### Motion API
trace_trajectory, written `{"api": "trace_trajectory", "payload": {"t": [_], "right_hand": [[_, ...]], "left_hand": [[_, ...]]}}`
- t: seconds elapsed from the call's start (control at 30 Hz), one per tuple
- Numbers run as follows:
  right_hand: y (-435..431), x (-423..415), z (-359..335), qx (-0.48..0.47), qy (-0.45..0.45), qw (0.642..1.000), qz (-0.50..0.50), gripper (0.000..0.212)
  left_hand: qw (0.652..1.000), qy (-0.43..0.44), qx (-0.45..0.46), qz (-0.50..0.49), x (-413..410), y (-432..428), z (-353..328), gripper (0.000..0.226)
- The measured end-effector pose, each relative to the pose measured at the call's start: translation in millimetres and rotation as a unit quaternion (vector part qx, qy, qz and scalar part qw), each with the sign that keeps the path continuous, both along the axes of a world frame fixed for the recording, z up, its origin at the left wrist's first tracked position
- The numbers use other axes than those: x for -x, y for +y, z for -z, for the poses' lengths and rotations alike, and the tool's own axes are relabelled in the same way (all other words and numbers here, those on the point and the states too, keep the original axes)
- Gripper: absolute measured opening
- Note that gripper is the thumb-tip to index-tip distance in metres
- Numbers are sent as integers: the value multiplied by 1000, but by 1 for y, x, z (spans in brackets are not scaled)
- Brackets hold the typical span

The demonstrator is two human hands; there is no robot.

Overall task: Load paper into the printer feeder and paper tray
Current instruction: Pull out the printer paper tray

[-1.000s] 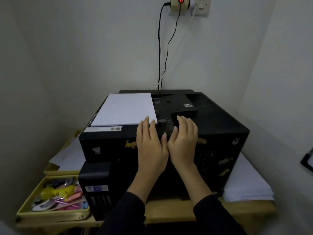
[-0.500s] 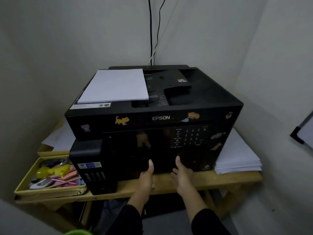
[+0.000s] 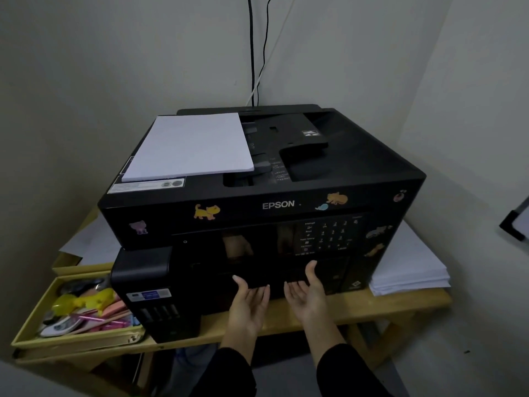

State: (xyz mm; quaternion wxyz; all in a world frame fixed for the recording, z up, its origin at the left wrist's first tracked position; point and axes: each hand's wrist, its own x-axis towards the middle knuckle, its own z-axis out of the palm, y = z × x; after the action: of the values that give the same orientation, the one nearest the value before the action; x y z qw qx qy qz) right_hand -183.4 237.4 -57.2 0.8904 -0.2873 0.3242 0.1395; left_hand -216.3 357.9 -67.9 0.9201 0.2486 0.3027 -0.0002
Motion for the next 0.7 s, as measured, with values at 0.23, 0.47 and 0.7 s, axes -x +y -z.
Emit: {"api": "trace_trajectory", "payload": {"t": [0.23, 0.47, 0.7], "right_hand": [[5, -1, 7, 58, -12, 998, -7, 66], [12, 9, 0, 136, 55, 989, -31, 73], [9, 45, -1, 127, 135, 982, 43, 63]], "left_hand": [[997, 68, -39, 1, -3, 1, 2, 67], [987, 129, -91, -7, 6, -12, -3, 78], [974, 211, -61, -57, 46, -30, -6, 66]]}}
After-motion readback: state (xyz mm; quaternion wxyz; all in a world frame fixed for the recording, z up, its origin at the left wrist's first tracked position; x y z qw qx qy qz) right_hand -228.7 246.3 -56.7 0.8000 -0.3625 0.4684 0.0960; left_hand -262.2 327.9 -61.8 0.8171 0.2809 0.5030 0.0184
